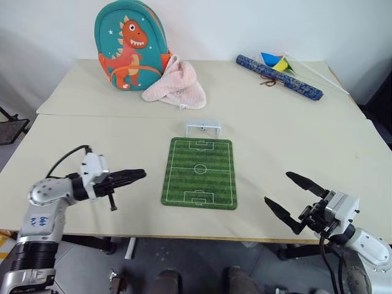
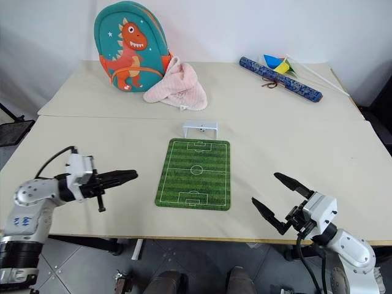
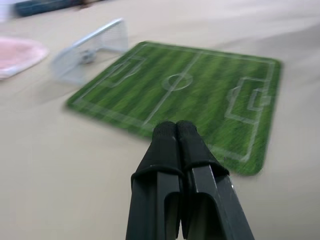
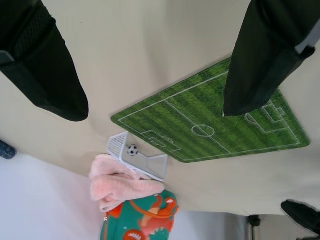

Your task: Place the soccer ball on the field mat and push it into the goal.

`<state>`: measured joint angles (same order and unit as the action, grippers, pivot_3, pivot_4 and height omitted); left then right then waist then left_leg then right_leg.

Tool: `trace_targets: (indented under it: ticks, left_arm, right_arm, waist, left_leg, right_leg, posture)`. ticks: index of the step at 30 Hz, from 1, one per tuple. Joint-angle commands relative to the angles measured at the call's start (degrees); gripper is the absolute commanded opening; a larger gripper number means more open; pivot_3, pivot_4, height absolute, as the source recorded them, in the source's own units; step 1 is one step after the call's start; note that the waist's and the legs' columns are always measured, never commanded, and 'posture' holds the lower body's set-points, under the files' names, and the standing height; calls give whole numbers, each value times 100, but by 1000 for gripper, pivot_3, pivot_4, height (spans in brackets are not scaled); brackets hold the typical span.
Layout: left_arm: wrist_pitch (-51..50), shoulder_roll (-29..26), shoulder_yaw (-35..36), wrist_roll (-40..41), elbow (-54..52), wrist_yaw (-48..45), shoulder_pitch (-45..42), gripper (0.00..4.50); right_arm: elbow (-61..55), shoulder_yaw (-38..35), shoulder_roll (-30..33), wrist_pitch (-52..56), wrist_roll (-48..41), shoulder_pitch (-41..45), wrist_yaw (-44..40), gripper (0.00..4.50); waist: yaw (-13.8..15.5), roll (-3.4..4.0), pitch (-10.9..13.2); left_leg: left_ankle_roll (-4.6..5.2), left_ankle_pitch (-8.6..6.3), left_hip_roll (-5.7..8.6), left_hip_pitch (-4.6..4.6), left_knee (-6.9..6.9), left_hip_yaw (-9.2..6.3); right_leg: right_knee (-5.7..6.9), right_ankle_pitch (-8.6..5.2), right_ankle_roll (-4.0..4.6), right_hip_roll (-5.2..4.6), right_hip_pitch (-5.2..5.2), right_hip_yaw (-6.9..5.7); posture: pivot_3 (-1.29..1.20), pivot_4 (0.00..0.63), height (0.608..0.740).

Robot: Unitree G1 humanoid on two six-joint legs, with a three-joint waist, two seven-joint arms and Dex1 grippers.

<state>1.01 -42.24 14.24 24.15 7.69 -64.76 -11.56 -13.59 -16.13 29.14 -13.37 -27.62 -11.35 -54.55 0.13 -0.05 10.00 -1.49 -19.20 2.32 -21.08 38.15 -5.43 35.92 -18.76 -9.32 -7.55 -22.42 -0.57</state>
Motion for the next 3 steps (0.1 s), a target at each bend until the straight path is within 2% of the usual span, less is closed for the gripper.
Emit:
trace_targets:
  ticks: [1, 3]
  left_arm:
    - [210, -189, 463, -83, 93, 236, 277, 46]
    - [233, -247, 632, -27, 206, 277, 409, 46]
  right_arm:
    - [114, -77, 201, -133, -187, 92, -334, 4500]
    - [259, -111, 265, -159, -217, 182, -418, 4500]
  waist:
    - [-18, 0, 0]
    - [-20, 0, 0]
  left_leg:
    - [0, 0, -2, 0, -2, 0]
    - [-1, 0, -2, 1, -1, 2]
  right_leg:
    - [0, 0, 0, 1, -1, -1]
    - [-2, 0, 0, 2, -1, -1]
  posture:
    - [0, 150, 740]
    - [0, 150, 740]
